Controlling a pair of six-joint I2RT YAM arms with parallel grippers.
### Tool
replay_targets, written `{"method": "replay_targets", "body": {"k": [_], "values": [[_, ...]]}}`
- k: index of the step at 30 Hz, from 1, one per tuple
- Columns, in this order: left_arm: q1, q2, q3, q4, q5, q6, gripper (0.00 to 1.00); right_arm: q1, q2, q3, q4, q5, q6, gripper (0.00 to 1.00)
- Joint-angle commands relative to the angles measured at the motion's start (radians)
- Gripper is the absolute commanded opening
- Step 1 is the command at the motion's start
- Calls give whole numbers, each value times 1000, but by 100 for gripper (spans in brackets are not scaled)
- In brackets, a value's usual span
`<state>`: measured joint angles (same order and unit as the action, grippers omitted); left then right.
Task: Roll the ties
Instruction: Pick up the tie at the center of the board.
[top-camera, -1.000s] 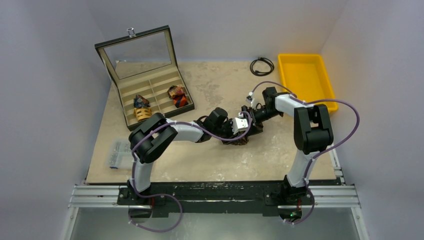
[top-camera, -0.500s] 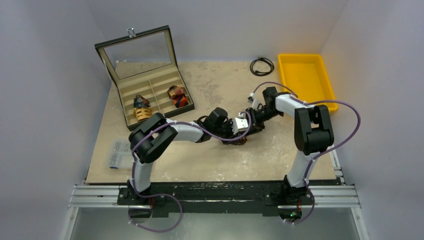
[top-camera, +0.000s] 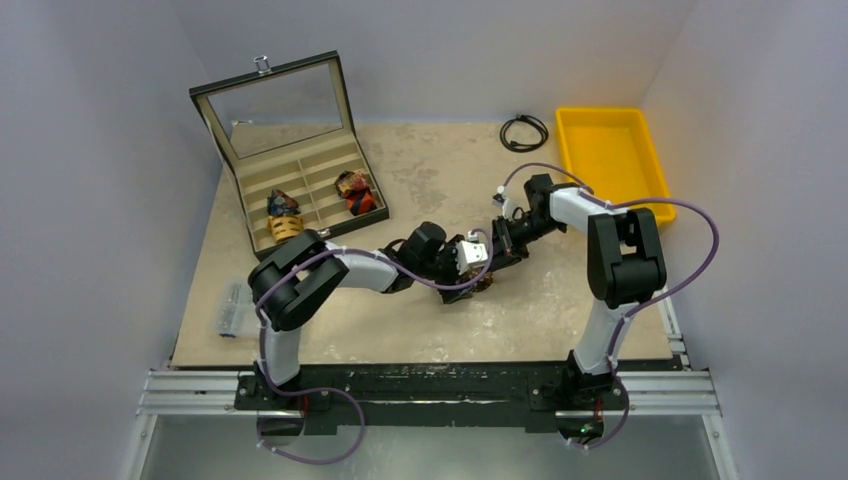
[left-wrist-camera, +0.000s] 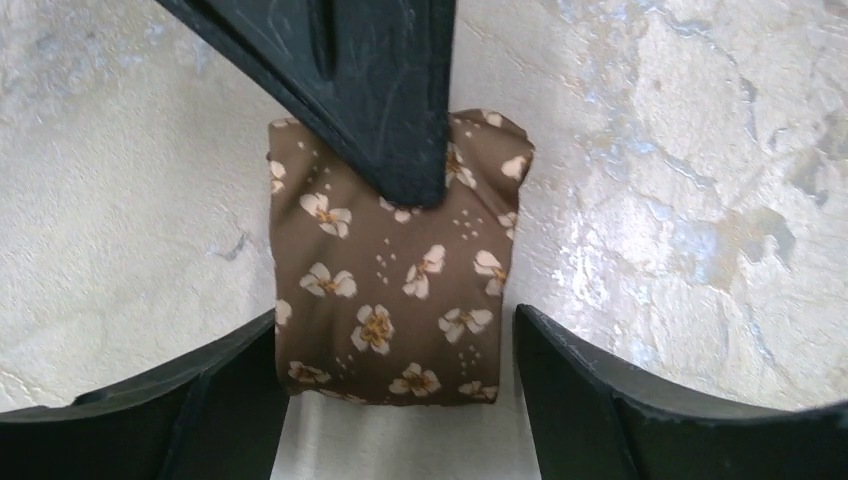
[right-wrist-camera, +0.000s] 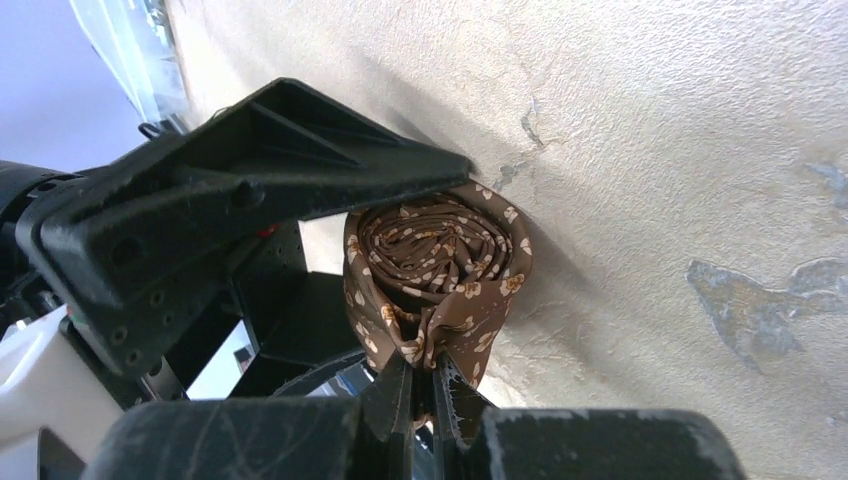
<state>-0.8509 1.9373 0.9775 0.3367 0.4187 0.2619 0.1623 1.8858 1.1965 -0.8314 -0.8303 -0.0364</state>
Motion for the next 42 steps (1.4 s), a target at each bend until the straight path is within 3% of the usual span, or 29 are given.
{"method": "replay_targets", "body": {"k": [1,7,15,17,22,24,26,27,28,30,33,35,42], "values": [[10,-51,-63,88,58,-27,88,0,-14,19,-6,-39,-60,0],[9,-5,-36,112,51,-21,98,1,-9,-3,9,-82,-108,0],[5,121,27,141,46,1,99,1,-33,-2,-25,-171,-160,0],[5,104,15,144,57,9,89,2,-43,-2,-29,-183,-161,0],[5,14,-47,128,101,58,42,1,-60,9,-11,-200,-141,0],[6,-19,-51,97,104,60,19,0,-63,16,-8,-200,-133,0],[5,-49,-51,67,107,59,6,0,-69,18,-4,-198,-128,0],[5,-66,-50,52,107,55,7,0,-73,21,-1,-199,-124,0],[6,-80,-44,29,105,49,19,-1,-78,24,0,-198,-123,0],[7,-120,-26,-31,73,26,51,0,-86,36,2,-201,-117,0],[37,-217,-37,-92,28,-17,76,-4,-103,68,2,-209,-106,0],[83,-290,-52,-136,43,-51,99,-9,-115,102,-2,-215,-102,0],[320,-590,-38,-478,159,-200,100,-20,-154,236,-17,-221,-96,0]]}}
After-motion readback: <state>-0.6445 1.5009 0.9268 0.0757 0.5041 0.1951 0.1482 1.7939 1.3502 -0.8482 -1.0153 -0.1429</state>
